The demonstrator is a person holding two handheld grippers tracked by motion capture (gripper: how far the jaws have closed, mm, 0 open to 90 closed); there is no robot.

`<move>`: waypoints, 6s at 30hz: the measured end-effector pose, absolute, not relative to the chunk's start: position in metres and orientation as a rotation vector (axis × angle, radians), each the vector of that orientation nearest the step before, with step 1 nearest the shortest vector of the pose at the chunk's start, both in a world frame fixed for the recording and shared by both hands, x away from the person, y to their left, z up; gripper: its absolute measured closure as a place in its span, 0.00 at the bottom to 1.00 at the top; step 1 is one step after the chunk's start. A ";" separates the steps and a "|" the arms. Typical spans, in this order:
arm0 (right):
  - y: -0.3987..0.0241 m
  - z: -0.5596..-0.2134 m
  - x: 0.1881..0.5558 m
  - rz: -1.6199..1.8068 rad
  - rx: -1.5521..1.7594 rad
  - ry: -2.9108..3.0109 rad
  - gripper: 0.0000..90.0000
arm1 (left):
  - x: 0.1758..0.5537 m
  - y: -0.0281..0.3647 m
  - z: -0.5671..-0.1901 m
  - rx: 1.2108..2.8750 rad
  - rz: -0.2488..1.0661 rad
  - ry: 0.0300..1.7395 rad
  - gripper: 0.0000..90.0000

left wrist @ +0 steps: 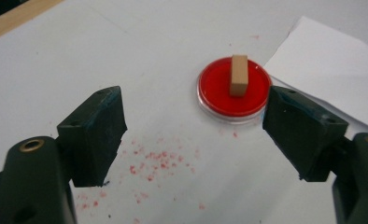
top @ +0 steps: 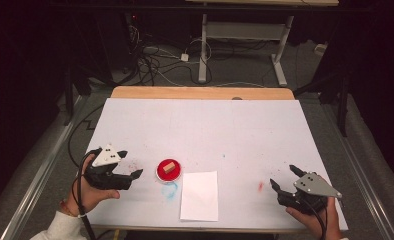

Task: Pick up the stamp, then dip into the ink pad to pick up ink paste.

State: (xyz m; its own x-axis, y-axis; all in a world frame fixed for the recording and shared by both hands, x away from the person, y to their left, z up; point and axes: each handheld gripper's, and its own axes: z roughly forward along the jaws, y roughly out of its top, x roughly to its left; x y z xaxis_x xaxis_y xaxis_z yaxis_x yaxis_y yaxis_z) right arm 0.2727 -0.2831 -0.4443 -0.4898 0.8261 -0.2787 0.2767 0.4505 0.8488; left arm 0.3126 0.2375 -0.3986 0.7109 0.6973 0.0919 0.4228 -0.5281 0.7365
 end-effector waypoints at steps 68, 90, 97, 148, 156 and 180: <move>-0.282 -0.450 0.275 0.966 0.920 2.027 0.30 | 0.356 0.168 -0.413 2.368 0.332 0.696 0.82; -0.284 -0.451 0.272 0.971 0.903 2.038 0.31 | 0.350 0.164 -0.408 2.423 0.336 0.671 0.82; -0.279 -0.453 0.271 0.945 0.864 2.063 0.31 | 0.364 0.160 -0.429 2.455 0.238 0.712 0.82; -0.278 -0.452 0.271 0.916 0.853 2.035 0.31 | 0.374 0.158 -0.452 2.492 0.210 0.705 0.82; -0.275 -0.452 0.269 0.869 0.808 2.037 0.31 | 0.364 0.179 -0.414 2.390 0.337 0.723 0.82; -0.273 -0.453 0.269 0.857 0.809 2.044 0.31 | 0.340 0.176 -0.381 2.348 0.436 0.625 0.82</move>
State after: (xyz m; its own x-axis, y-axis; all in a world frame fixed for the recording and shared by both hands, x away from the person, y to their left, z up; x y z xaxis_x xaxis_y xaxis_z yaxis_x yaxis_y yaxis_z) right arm 0.2693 -0.2732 -0.4526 -0.5083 0.7635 -0.3982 0.2515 0.5739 0.7794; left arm 0.3403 0.1759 -0.3807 0.8302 0.5391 0.1415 0.3190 -0.6677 0.6726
